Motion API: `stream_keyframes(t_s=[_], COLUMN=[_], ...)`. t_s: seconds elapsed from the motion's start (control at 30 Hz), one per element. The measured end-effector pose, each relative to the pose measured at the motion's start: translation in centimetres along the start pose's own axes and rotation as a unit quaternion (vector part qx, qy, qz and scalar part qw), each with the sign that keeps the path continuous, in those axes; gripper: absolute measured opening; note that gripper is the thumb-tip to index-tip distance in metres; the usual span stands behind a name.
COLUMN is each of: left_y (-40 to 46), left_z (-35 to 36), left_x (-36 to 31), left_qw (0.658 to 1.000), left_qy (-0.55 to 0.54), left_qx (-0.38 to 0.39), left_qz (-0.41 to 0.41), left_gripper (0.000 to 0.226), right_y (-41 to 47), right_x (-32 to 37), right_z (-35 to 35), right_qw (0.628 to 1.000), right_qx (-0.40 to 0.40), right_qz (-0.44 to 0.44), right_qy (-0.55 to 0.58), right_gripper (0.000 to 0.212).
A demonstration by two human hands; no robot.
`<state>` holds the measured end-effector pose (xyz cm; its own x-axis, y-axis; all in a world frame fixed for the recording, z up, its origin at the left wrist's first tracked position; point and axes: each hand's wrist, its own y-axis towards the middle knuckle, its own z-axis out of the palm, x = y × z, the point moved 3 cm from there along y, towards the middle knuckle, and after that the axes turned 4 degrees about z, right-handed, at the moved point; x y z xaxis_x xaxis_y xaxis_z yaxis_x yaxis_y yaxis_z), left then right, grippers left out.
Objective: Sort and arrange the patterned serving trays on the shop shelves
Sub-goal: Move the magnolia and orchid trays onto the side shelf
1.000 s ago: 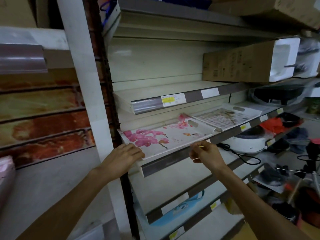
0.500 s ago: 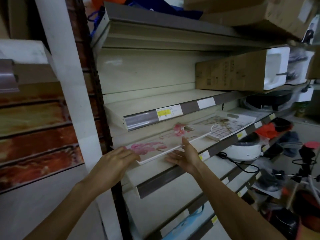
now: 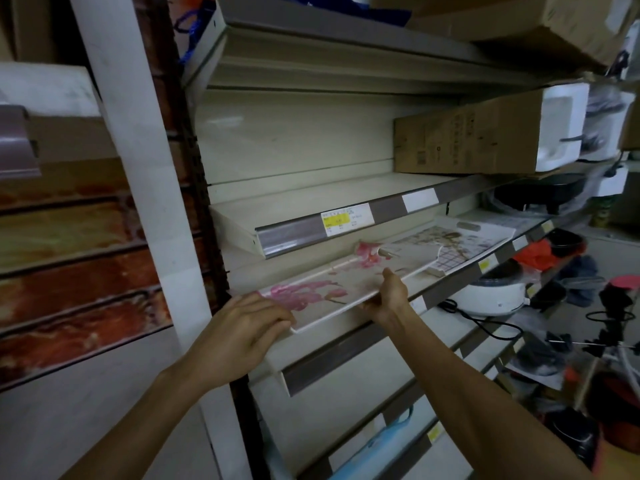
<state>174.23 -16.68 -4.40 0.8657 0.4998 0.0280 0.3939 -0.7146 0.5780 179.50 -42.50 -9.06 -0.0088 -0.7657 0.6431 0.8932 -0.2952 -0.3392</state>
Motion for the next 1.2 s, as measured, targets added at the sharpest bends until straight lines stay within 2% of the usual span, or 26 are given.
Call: stream_keyframes(t_s=[0.13, 0.27, 0.43, 0.57, 0.67, 0.83, 0.97, 1.03, 1.2], left_y=[1.6, 3.6, 4.7, 4.4, 3.6, 1.9, 0.3, -0.5, -3.1], left_z=[-0.9, -0.7, 1.4, 3.6, 5.1, 5.7, 5.2, 5.1, 3.7], left_x=[-2.7, -4.6, -5.1, -5.9, -6.8, -10.3, -13.4, -15.2, -19.4], left_qw=[0.983, 0.965, 0.961, 0.944, 0.924, 0.876, 0.868, 0.855, 0.850], left_qy=[-0.163, -0.222, -0.185, -0.144, -0.148, -0.222, -0.223, -0.263, -0.286], left_qx=[-0.046, -0.046, -0.012, 0.064, 0.086, 0.066, 0.057, 0.037, -0.004], left_qz=[-0.068, -0.130, -0.204, -0.290, -0.342, -0.423, -0.440, -0.445, -0.443], left_gripper=[0.025, 0.015, 0.015, 0.039, 0.050, 0.051, 0.056, 0.062, 0.043], right_y=[-2.1, -4.4, -7.4, -10.0, -12.2, -15.9, -18.1, -19.2, -20.9], right_x=[1.6, 3.7, 5.5, 6.6, 7.4, 8.4, 8.6, 8.5, 7.4], right_z=[-2.0, -4.7, -9.4, -13.3, -15.7, -19.3, -21.4, -21.9, -22.7], right_qw=[1.000, 0.998, 0.994, 0.993, 0.992, 0.989, 0.986, 0.983, 0.977], right_qx=[0.013, 0.042, 0.065, 0.040, 0.046, 0.055, 0.080, 0.090, 0.112], right_qz=[-0.019, -0.038, -0.062, -0.066, -0.069, -0.061, -0.049, -0.055, -0.059], right_qy=[-0.013, -0.039, -0.066, -0.092, -0.100, -0.123, -0.138, -0.152, -0.173], right_gripper=[0.027, 0.029, 0.043, 0.048, 0.046, 0.041, 0.042, 0.041, 0.048])
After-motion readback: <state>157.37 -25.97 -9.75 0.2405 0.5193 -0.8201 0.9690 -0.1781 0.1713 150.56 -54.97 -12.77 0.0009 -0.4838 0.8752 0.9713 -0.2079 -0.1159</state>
